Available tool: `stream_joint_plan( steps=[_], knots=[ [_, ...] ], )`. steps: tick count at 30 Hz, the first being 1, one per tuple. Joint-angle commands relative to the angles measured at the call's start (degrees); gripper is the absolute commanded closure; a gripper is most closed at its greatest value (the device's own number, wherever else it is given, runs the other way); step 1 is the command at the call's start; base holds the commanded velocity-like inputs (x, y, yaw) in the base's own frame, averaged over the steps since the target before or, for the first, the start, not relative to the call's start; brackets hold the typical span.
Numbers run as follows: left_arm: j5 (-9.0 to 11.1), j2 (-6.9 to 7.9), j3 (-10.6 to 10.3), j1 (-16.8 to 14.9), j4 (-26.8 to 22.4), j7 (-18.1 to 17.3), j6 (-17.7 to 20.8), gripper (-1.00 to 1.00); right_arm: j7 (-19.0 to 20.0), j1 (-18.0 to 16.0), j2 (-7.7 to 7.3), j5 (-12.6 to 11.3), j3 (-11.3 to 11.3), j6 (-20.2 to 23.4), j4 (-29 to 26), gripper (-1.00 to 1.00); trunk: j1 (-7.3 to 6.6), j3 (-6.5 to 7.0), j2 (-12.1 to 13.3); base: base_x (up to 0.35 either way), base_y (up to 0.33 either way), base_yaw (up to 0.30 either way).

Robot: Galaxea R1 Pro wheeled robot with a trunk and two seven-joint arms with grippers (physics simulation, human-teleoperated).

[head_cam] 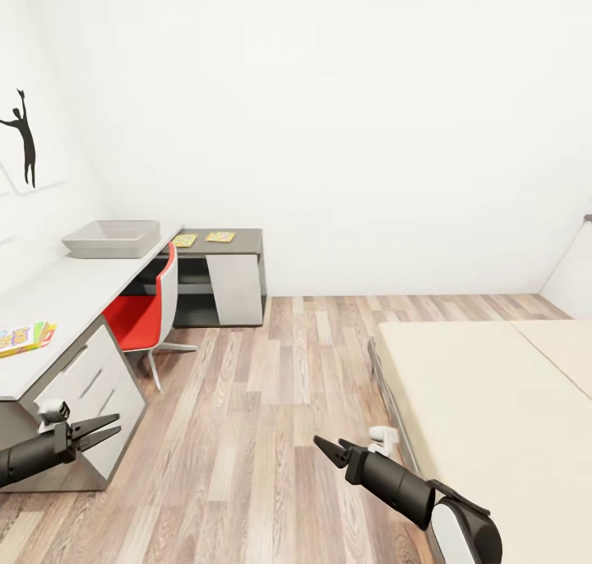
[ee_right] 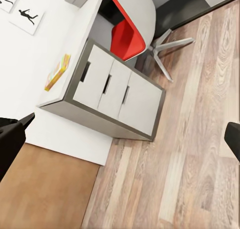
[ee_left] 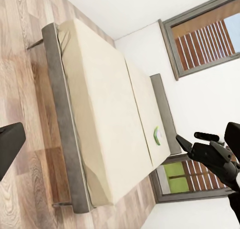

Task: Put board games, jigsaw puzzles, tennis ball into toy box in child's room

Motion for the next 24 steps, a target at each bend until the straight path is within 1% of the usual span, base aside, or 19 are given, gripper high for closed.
stream_joint_plan(
  steps=[1,15,19,24],
  knots=[
    [-0.08,0.01,0.02,-0.04,-0.01,-0.26,0.61,-1.00,-0.01,-0.05,0.03,-0.29,-0.06,0.41,-0.03,-1.00,0.04,-0.12,-0.13,0.000,-0.215,0.000],
    [-0.06,0.01,0.02,-0.04,-0.01,-0.26,0.61,-1.00,-0.06,-0.05,0.06,-0.29,-0.06,0.44,-0.03,-1.00,0.04,-0.12,-0.13,0.000,-0.266,0.000],
    [-0.07,0.01,0.02,-0.04,-0.01,-0.26,0.61,-1.00,-0.11,-0.05,0.10,-0.29,-0.06,0.43,-0.03,-1.00,0.04,-0.12,-0.13,0.000,-0.130,0.000],
    [-0.08,0.01,0.02,-0.04,-0.01,-0.26,0.61,-1.00,-0.10,-0.05,0.11,-0.29,-0.06,0.42,-0.03,-1.00,0.04,-0.12,-0.13,0.000,-0.044,0.000]
  ],
)
